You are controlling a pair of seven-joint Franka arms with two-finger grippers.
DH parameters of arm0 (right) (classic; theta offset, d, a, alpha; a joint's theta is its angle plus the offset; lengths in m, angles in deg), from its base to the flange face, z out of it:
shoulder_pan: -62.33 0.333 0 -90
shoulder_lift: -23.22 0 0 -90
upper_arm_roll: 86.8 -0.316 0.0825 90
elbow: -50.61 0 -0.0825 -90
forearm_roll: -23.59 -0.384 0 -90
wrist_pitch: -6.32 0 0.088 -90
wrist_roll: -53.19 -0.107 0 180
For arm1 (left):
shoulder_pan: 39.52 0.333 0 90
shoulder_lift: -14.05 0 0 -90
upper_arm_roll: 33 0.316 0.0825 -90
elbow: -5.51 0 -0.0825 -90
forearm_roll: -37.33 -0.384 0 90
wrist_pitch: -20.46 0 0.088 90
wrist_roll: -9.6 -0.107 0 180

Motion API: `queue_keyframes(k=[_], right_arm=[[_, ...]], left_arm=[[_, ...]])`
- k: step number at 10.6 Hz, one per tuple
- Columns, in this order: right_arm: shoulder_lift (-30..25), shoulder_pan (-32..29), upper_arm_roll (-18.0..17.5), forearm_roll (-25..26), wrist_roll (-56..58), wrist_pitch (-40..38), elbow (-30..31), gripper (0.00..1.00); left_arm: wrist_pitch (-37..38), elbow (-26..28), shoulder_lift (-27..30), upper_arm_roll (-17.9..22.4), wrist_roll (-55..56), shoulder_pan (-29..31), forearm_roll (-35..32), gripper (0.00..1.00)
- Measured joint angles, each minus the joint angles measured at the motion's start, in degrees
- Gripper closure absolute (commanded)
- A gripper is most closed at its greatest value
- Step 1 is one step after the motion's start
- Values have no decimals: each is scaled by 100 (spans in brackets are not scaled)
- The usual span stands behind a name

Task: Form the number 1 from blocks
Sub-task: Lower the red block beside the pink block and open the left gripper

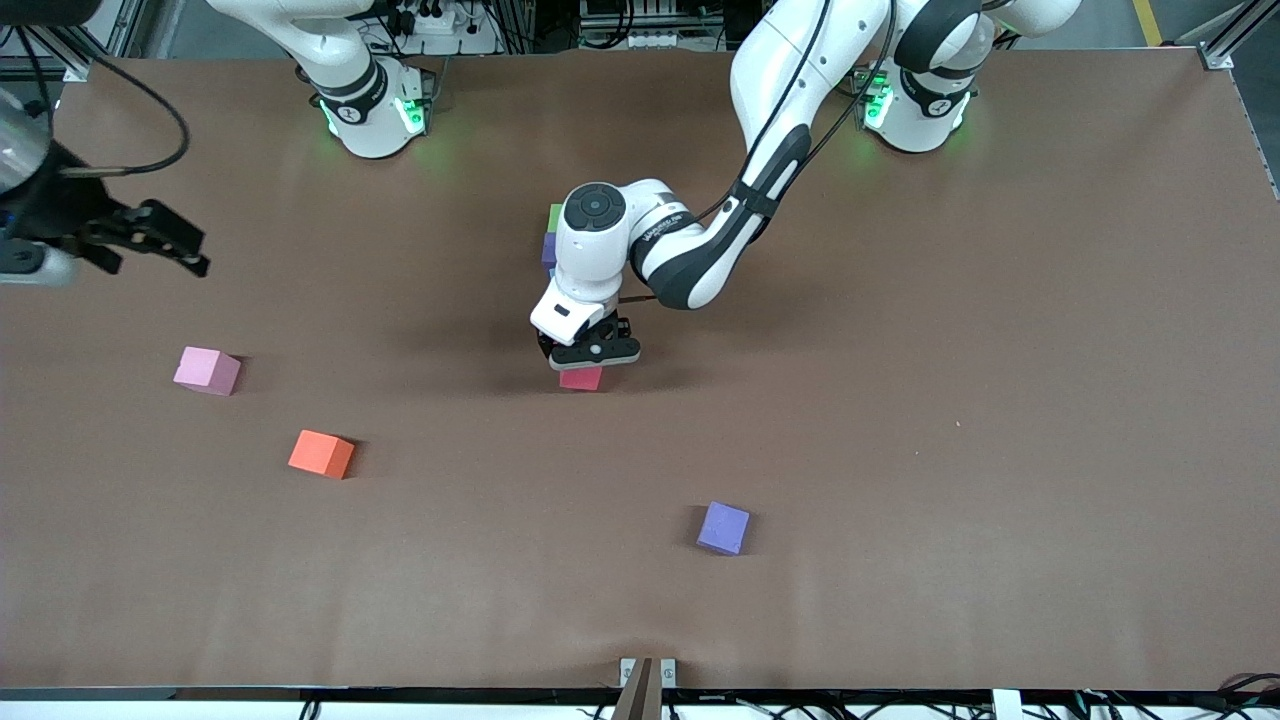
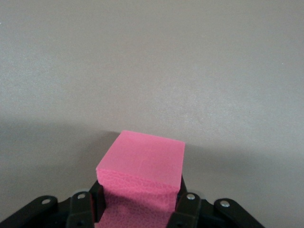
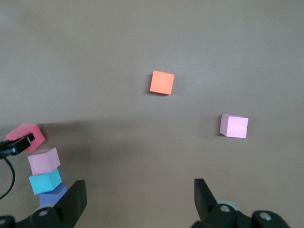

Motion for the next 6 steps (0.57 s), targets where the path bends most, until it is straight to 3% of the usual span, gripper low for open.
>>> queue_keyframes(k=[6], right_arm=[[-55,-191,-77,-105,19,361,346,0]], left_arm=[[-219,-5,-133,-15,22,-90,0,100]])
